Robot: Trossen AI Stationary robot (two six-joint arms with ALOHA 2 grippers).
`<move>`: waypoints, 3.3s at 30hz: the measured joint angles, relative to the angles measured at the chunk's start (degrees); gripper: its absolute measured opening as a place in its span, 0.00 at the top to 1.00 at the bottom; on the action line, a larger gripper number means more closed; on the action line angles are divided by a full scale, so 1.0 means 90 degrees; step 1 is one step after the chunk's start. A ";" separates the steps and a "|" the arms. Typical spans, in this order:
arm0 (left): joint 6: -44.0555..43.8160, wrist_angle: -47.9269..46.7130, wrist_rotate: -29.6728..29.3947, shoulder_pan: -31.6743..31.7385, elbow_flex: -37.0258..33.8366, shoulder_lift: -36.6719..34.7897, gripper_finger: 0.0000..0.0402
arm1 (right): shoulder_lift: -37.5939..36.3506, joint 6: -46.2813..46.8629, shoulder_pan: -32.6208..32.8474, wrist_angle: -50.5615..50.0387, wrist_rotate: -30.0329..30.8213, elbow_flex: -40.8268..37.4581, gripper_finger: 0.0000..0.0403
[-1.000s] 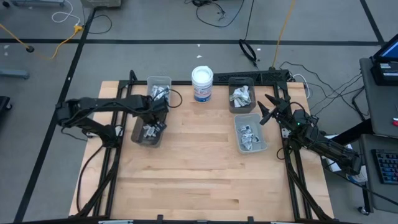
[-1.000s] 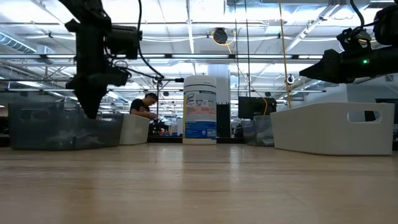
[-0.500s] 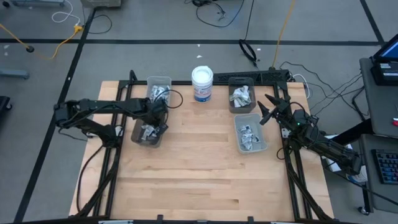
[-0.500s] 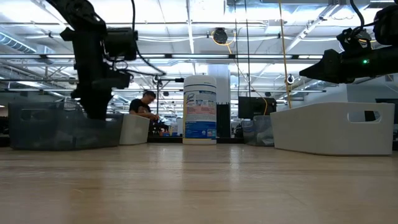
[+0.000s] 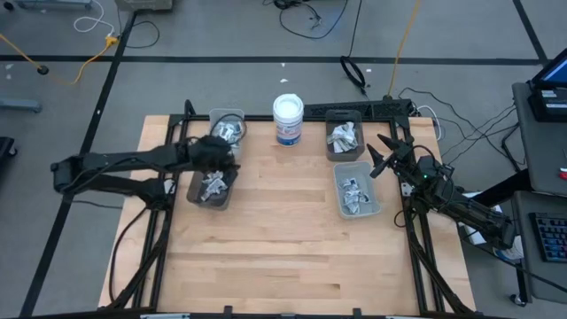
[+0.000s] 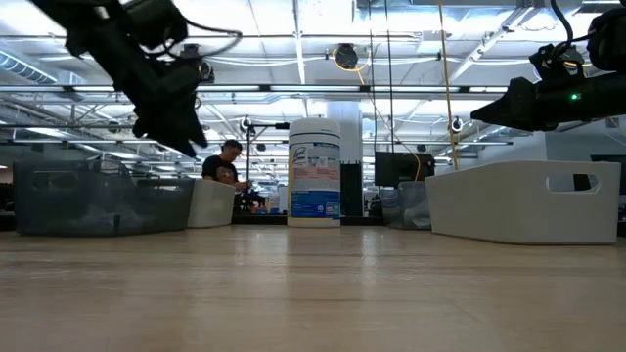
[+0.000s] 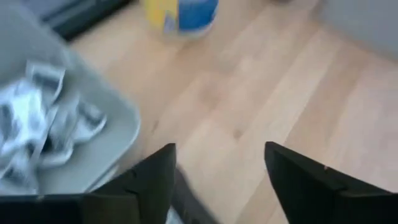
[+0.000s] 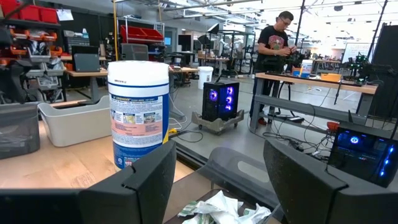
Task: Pick & Place First Aid Supplies
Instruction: Return to Home Position
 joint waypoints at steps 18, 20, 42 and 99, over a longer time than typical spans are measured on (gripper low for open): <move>0.0245 0.4685 -0.0114 -0.0047 -0.2891 -0.1976 0.12 | 0.0000 0.0000 0.0002 -0.0002 0.0002 -0.0002 0.41; 0.0245 0.4844 -0.0119 -0.0044 -0.3083 -0.2260 0.12 | 0.0000 0.0000 0.0002 -0.0002 0.0002 -0.0002 0.41; 0.0601 0.2955 -0.0239 -0.0044 -0.3614 -0.5334 0.12 | 0.0000 -0.0002 0.0000 -0.0002 0.0000 -0.0002 0.41; 0.1414 0.2674 -0.0342 -0.0037 -0.3823 -0.6493 0.12 | 0.0000 0.0000 0.0000 -0.0002 0.0002 0.0000 0.41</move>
